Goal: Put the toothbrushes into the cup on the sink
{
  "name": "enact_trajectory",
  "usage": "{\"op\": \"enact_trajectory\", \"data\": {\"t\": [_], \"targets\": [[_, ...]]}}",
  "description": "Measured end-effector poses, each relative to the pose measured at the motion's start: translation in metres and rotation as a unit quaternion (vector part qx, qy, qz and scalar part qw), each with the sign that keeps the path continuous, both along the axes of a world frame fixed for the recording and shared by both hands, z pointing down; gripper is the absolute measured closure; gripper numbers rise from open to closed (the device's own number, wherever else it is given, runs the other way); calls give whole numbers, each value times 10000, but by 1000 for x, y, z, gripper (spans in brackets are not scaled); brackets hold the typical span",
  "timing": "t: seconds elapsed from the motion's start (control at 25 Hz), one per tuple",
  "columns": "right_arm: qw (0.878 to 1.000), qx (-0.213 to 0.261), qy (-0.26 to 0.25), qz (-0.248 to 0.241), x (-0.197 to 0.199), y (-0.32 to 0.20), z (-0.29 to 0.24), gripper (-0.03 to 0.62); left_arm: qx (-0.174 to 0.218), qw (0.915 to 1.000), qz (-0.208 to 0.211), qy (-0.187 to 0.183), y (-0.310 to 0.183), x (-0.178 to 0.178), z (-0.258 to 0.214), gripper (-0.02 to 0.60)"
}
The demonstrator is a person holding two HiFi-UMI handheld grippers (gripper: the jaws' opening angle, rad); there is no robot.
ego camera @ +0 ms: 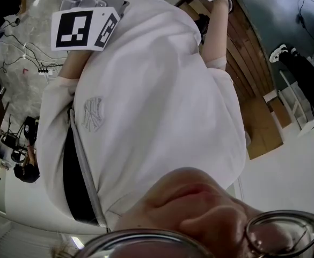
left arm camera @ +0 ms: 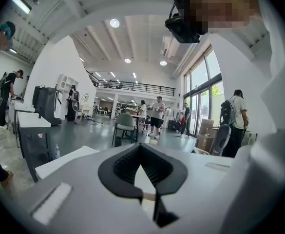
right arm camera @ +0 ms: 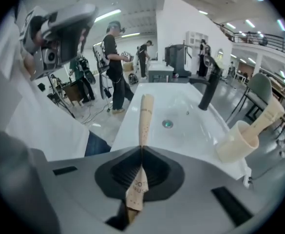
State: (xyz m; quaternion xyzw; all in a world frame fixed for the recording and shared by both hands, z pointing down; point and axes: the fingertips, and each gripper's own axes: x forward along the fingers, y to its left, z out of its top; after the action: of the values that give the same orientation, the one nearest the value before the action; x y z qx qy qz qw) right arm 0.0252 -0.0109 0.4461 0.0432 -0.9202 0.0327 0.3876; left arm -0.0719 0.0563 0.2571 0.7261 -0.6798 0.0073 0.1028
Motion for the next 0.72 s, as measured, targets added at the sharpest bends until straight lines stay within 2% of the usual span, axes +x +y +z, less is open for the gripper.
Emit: {"op": "enact_trajectory", "data": {"t": [0.2, 0.36, 0.56, 0.72], "targets": [[9999, -46, -98, 37, -7, -4, -3, 580, -17, 9998, 180, 17, -13, 6, 4, 577], [9991, 21, -373, 196, -8, -11, -17, 580, -103, 9994, 343, -8, -22, 9, 8, 577], [9951, 111, -798, 566, -12, -27, -40, 580, -210, 9980, 588, 25, -41, 12, 12, 577], [9855, 113, -1342, 1030, -14, -46, -61, 580, -287, 9956, 884, 80, -56, 11, 17, 576]]}}
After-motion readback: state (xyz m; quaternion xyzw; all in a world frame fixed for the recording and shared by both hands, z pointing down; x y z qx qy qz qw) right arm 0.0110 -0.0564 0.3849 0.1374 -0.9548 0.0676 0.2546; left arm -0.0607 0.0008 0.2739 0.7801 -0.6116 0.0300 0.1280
